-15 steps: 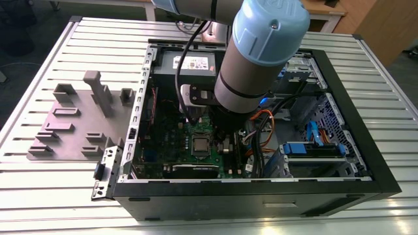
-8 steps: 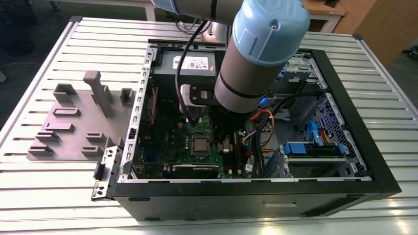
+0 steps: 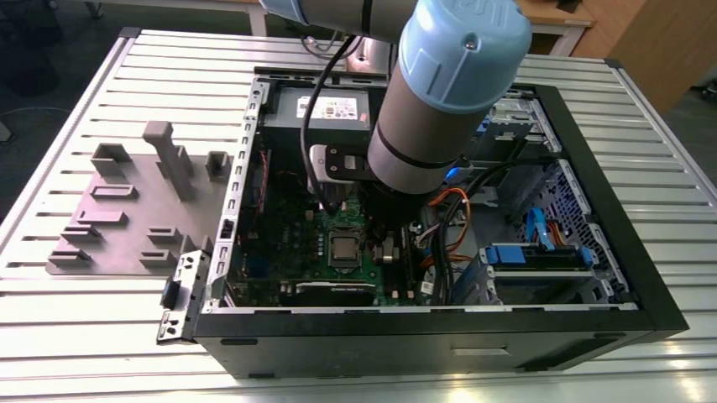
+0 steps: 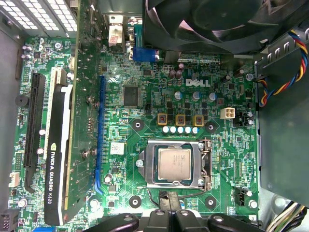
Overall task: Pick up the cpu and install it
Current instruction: 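Install the first cpu locking lever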
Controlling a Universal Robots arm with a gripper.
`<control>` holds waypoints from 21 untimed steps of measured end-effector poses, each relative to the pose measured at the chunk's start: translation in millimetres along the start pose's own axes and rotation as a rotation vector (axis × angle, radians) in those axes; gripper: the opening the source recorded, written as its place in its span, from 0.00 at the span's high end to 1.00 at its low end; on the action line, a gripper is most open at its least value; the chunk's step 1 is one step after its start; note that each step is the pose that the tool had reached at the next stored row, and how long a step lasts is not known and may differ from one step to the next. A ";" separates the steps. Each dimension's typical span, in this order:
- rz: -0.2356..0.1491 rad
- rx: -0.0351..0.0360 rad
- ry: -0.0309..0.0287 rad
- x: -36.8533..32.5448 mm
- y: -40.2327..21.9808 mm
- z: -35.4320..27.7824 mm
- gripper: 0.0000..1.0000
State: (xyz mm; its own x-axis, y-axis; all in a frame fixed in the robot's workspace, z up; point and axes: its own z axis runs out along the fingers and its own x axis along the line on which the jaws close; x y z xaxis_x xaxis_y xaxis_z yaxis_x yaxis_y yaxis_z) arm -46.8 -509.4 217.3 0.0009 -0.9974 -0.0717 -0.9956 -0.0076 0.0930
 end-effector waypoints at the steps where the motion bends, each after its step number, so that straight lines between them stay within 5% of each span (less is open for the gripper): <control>1: 0.000 0.0000 0.0001 0.0 0.0 0.0 0.89; 21: -0.002 -0.0002 0.0002 0.0 0.0 0.0 0.89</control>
State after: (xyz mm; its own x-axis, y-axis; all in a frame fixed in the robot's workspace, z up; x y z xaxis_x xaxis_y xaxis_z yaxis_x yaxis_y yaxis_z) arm -46.8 -509.5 217.3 0.0025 -0.9974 -0.0717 -0.9956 -0.0092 0.0931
